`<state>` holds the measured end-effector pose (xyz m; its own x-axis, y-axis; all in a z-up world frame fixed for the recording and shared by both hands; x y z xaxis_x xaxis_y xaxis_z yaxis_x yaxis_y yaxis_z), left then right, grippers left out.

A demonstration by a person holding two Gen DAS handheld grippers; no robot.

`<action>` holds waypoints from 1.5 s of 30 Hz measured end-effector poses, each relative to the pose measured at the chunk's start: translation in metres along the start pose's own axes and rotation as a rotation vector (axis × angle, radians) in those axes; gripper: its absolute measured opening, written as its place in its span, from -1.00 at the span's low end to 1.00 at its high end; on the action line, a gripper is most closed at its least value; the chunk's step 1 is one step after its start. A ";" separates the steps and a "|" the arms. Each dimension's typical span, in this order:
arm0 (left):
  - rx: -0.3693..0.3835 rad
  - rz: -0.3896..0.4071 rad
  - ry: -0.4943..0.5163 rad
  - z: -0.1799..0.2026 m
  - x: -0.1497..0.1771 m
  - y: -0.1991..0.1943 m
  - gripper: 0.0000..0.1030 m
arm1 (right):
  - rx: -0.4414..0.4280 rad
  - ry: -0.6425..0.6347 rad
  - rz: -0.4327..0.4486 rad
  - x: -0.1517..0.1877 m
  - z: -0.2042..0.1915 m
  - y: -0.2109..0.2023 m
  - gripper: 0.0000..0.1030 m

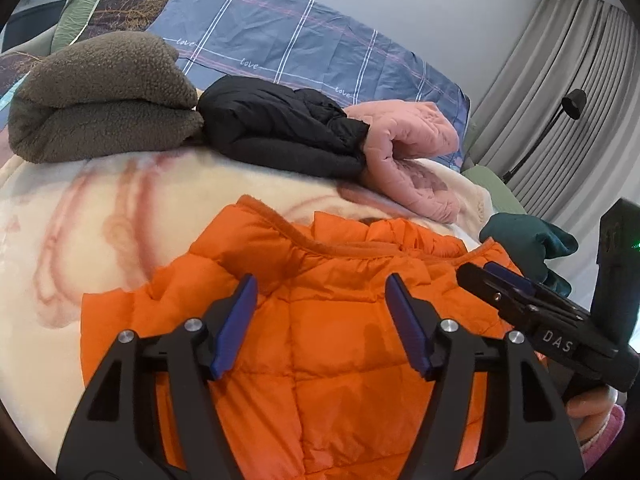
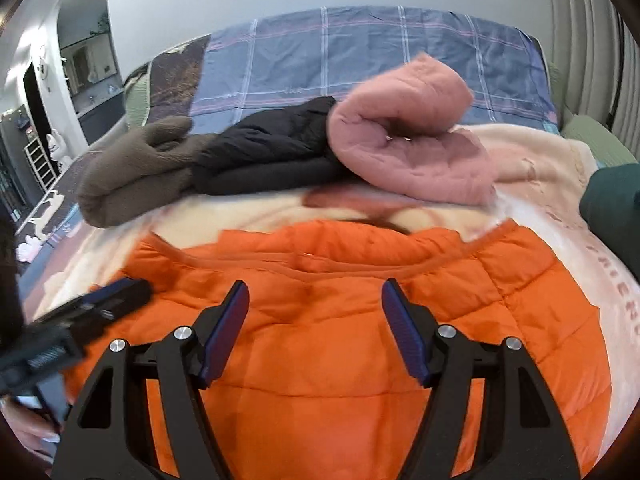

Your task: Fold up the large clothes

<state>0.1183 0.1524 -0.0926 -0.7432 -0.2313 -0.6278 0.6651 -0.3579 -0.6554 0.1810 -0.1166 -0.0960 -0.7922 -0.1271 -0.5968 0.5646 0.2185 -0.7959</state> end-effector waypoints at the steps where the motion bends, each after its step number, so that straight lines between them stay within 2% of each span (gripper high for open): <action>1: -0.016 -0.008 0.012 0.002 0.001 0.002 0.31 | 0.016 0.000 -0.041 0.004 0.000 0.014 0.35; 2: -0.048 -0.023 0.026 0.004 0.002 0.005 0.31 | 0.020 0.003 -0.091 0.010 0.002 0.034 0.37; 3: -0.079 -0.040 0.035 0.004 0.003 0.009 0.31 | 0.003 0.015 -0.088 0.018 0.008 0.051 0.40; 5: -0.087 -0.061 0.041 0.004 0.006 0.014 0.32 | -0.018 0.037 -0.094 0.017 0.015 0.056 0.41; 9: -0.113 -0.065 0.057 0.004 0.008 0.016 0.32 | 0.039 -0.006 -0.097 0.016 0.008 0.054 0.41; 13: -0.103 -0.050 0.064 0.004 0.007 0.009 0.32 | 0.004 0.033 -0.087 0.017 0.015 0.025 0.39; 15: -0.095 -0.044 0.059 0.001 0.006 0.007 0.34 | -0.062 0.035 -0.032 0.025 0.015 -0.013 0.39; 18: -0.084 -0.046 0.046 -0.001 0.006 0.007 0.34 | -0.055 -0.025 0.013 0.047 0.012 -0.060 0.39; 20: -0.087 -0.046 0.050 0.000 0.006 0.007 0.35 | -0.056 -0.013 -0.031 0.065 0.015 -0.060 0.39; 21: -0.090 -0.046 0.055 0.001 0.007 0.007 0.36 | -0.057 0.005 -0.116 0.081 0.017 -0.042 0.40; 22: -0.091 -0.047 0.060 0.002 0.007 0.009 0.36 | -0.056 0.009 -0.130 0.091 0.018 -0.029 0.43; 24: -0.086 -0.049 0.066 0.004 0.008 0.009 0.36 | 0.002 -0.061 -0.058 0.103 0.012 -0.022 0.45; 26: -0.102 -0.048 0.074 0.005 0.009 0.010 0.36 | 0.008 -0.046 -0.057 0.100 0.008 -0.025 0.44; 30: -0.094 -0.051 0.063 0.002 0.009 0.011 0.36 | -0.011 -0.009 -0.070 0.103 0.011 -0.051 0.42; 33: -0.090 -0.053 0.057 0.001 0.008 0.012 0.37 | -0.066 -0.053 -0.040 0.120 0.003 -0.082 0.42; 35: -0.090 -0.055 0.058 0.001 0.009 0.013 0.37 | -0.047 -0.099 -0.088 0.138 -0.003 -0.075 0.43; 37: -0.078 -0.058 0.062 0.002 0.009 0.013 0.38 | -0.047 -0.076 -0.106 0.151 0.000 -0.064 0.45; 42: -0.092 -0.056 0.071 0.004 0.010 0.014 0.39 | -0.050 -0.047 -0.102 0.147 0.001 -0.071 0.44; 45: -0.088 -0.055 0.064 0.003 0.010 0.013 0.39 | -0.063 -0.038 -0.065 0.144 0.005 -0.089 0.44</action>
<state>0.1197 0.1429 -0.1060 -0.7742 -0.1541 -0.6139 0.6296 -0.2871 -0.7219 0.0181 -0.1594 -0.1118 -0.8166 -0.1788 -0.5488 0.4958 0.2693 -0.8256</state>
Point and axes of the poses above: each gripper's, at about its wrist camera, not at the fingertips, and y roughly the way its jaws point, z to its right, x to its underside, the point moved 1 cm from there along y, roughly the way its jaws point, and after that the axes turned 6 degrees about -z, right-handed, at the moved point
